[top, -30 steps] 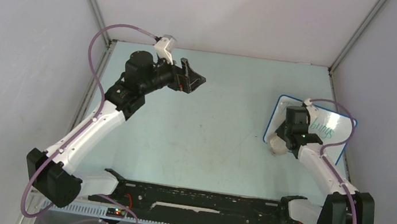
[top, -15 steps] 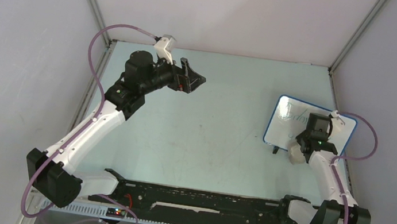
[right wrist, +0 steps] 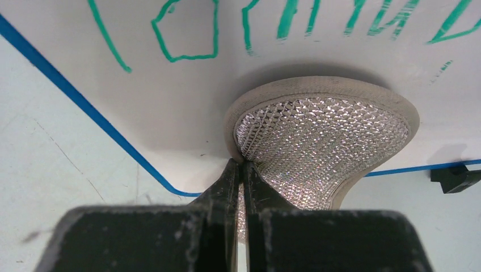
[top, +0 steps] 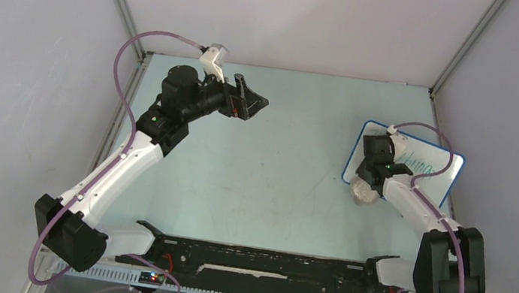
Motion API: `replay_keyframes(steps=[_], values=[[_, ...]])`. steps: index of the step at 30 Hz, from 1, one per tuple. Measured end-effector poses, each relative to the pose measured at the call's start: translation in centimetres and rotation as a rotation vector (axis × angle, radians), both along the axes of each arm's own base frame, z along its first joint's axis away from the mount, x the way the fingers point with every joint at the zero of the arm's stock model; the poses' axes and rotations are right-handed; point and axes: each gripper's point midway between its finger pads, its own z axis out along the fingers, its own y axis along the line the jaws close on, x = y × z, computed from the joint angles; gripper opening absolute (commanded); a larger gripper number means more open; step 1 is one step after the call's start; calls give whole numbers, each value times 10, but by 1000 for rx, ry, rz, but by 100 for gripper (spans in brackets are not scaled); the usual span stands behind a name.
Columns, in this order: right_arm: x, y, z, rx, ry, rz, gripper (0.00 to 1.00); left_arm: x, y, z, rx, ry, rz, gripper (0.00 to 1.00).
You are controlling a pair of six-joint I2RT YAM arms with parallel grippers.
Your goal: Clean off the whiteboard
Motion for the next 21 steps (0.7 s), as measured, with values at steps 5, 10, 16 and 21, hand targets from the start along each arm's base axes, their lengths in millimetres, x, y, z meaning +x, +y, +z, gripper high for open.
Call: replay_keyframes(steps=[5, 10, 16, 21], values=[[1, 3, 1, -3, 2, 0, 0, 0, 0, 0, -1, -1, -1, 98], [-9, -35, 5, 24, -33, -109, 0, 0, 1, 1, -8, 2, -2, 98], [-23, -74, 1, 31, -28, -220, 0, 4, 5, 2, -28, 5, 6, 98], [-15, -47, -1, -9, 5, -123, 0, 4, 5, 1, -29, 9, 5, 98]])
